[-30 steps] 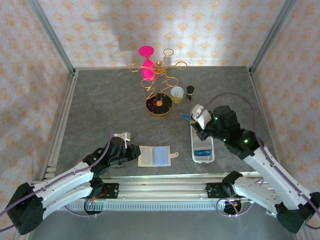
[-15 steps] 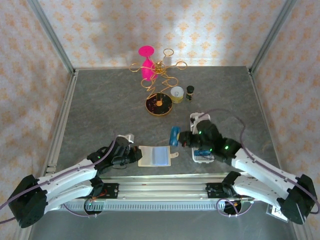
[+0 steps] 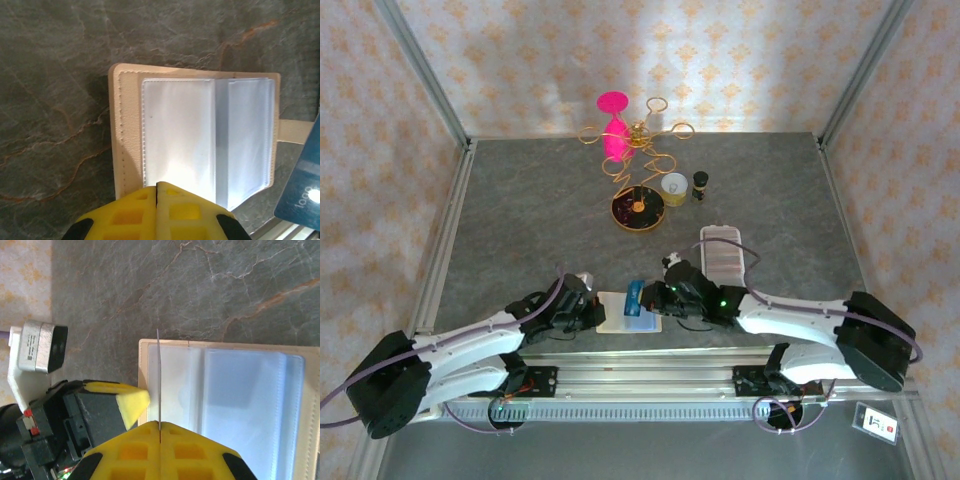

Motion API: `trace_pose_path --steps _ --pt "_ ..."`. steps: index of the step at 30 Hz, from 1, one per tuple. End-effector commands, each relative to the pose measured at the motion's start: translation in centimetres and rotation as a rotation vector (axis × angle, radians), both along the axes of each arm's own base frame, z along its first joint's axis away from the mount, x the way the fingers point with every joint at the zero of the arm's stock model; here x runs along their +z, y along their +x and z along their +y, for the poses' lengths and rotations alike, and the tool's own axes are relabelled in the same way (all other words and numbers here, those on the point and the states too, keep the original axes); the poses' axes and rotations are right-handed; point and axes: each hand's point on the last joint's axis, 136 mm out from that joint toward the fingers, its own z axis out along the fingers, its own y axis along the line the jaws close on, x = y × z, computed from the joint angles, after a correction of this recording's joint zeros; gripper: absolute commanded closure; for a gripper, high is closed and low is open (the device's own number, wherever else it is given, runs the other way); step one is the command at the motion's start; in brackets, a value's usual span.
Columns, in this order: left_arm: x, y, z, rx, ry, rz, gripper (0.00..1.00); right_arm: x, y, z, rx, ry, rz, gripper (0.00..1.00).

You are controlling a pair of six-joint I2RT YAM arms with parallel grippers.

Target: Put the credit cards into the card holder

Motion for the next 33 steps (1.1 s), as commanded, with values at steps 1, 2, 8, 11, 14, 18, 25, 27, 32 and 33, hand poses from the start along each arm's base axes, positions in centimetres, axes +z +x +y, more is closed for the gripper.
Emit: trace_pose_path --steps 1,2,8,11,14,18,25,27,32,33 --pt "0.4 0.5 -0.1 -0.005 0.023 -0.023 0.96 0.9 1.2 1.2 -0.044 0.039 -0.040 1.00" --pt "0.1 0.3 0.2 -0.002 0.034 -0.023 0.95 0.5 1.2 1.4 -0.041 0.040 -0.033 1.00" --pt "-2.3 -1.1 1.1 -0.013 0.059 0.029 0.94 -1.4 0.8 2.2 -0.018 -0.029 -0.005 1.00" --pt "-2.8 -1.3 1.8 -0.018 0.105 0.035 0.94 -1.9 0.8 2.1 -0.023 -0.069 -0.003 1.00" --pt "-3.0 -1.3 2.2 -0.011 0.125 0.028 0.94 -2.1 1.0 1.6 -0.037 -0.085 -0.013 1.00" --pt "-3.1 -1.4 2.1 -0.016 0.123 0.034 0.94 -2.3 0.8 1.0 -0.044 -0.095 -0.014 1.00" --pt "-3.1 -1.7 1.9 -0.028 0.104 0.040 0.94 -2.3 0.4 -0.5 -0.064 -0.083 -0.033 1.00" --pt "-2.9 -1.6 1.9 -0.024 0.098 0.036 0.94 -2.7 0.1 -0.5 -0.054 -0.087 -0.019 1.00" --pt "-2.9 -1.7 1.7 -0.025 0.088 0.039 0.94 -3.6 -0.5 0.0 -0.025 -0.077 0.010 1.00" --pt "-2.9 -1.7 1.6 -0.027 0.081 0.040 0.94 -3.7 -0.5 0.1 -0.022 -0.082 0.013 1.00"
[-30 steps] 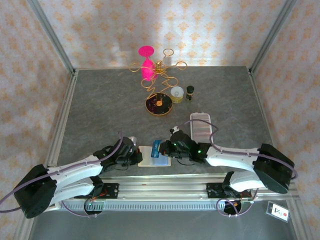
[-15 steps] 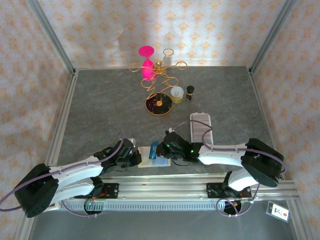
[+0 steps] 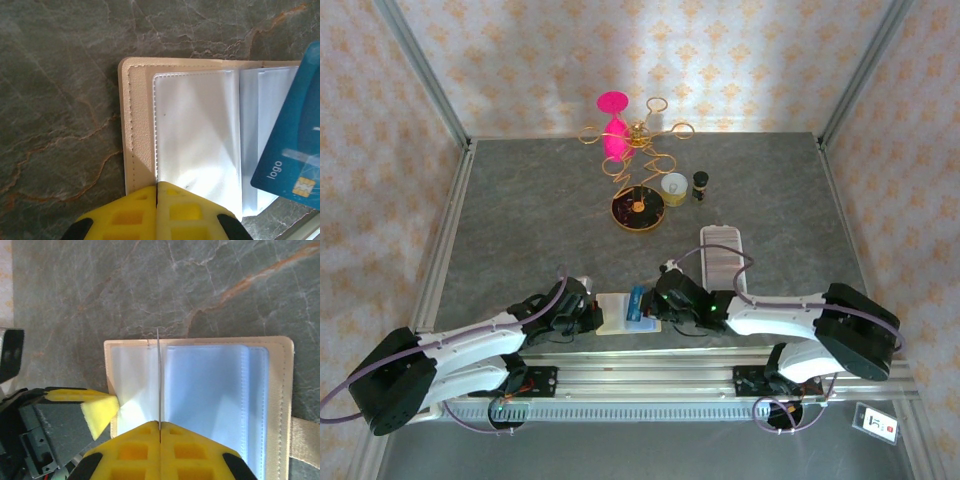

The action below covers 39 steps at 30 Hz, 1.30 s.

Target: Put the credit cards into the card holder

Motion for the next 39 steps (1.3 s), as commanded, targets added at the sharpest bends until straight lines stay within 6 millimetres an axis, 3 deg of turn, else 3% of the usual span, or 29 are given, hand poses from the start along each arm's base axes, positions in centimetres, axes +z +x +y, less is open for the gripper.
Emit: trace_pose_path --steps 1,6,16,28,39 --pt "-1.4 -1.3 0.7 -0.011 0.030 0.041 0.94 -0.4 -0.1 0.4 0.008 0.000 0.009 1.00" --pt "-1.2 -1.2 0.5 -0.008 0.012 0.038 0.94 -0.5 -0.4 0.7 0.022 0.022 0.017 1.00" --pt "-1.0 -1.1 0.4 -0.008 0.009 0.035 0.94 0.0 -0.5 -0.6 -0.018 0.052 0.000 1.00" --pt "-0.8 -1.0 0.4 0.002 0.001 0.032 0.94 0.3 -0.6 0.8 0.008 0.105 0.012 1.00" --pt "-0.7 -0.8 0.4 0.003 0.005 0.026 0.94 -1.2 -1.0 0.7 0.018 0.072 0.044 1.00"
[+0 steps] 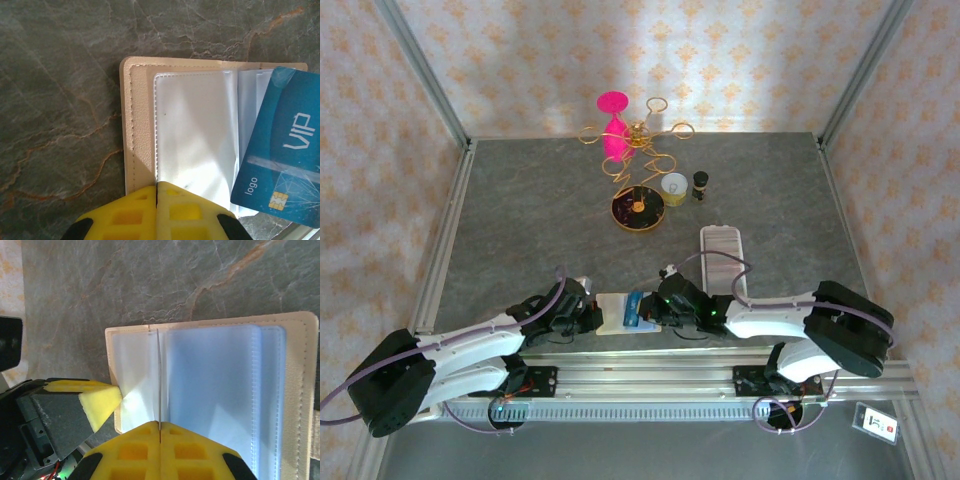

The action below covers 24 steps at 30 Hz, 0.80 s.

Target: Put the credit cards into the card holder

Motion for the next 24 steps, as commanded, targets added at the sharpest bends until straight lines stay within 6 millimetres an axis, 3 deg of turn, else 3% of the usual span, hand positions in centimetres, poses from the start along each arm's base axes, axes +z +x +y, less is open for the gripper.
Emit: trace_pose_path --steps 1,24 --pt "-0.8 -0.8 0.5 -0.007 0.027 0.027 0.95 -0.3 -0.2 0.1 0.003 0.001 0.005 1.00" --pt "-1.1 -0.9 0.7 0.000 0.037 0.033 0.94 0.9 -0.8 0.8 0.001 0.168 0.011 1.00"
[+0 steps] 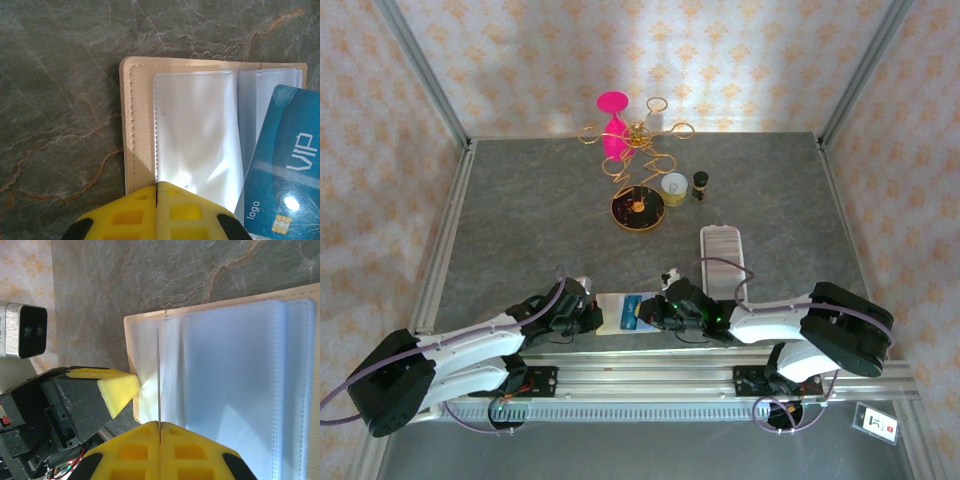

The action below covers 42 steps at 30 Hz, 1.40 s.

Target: Put the credit cards into the card holder

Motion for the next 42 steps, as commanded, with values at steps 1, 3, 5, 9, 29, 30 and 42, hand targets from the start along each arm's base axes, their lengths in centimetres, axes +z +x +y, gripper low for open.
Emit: trace_pose_path --steps 1,3,5,9,29,30,42 --pt "-1.1 -0.9 0.7 -0.001 0.036 0.033 0.94 0.6 0.2 0.4 -0.010 0.036 -0.014 1.00" --pt "-1.1 -0.9 0.7 -0.003 0.036 0.032 0.94 0.3 0.1 0.5 -0.003 0.029 -0.008 1.00" --pt "-1.1 -0.9 0.7 -0.005 0.039 0.032 0.95 0.0 0.0 0.6 0.000 0.027 0.001 1.00" --pt "-1.2 -0.9 0.7 -0.007 0.045 0.037 0.95 -0.2 -0.1 1.0 0.008 0.042 0.016 1.00" --pt "-1.2 -0.8 0.8 -0.004 0.052 0.029 0.95 -1.3 -0.1 1.9 0.063 0.029 0.055 0.96" --pt "-1.2 -0.8 0.8 -0.004 0.052 0.028 0.95 -1.3 -0.2 2.1 0.073 0.028 0.057 0.96" --pt "-1.3 -0.9 0.9 0.000 0.050 0.029 0.95 -2.2 0.4 2.0 0.078 -0.050 0.048 0.91"
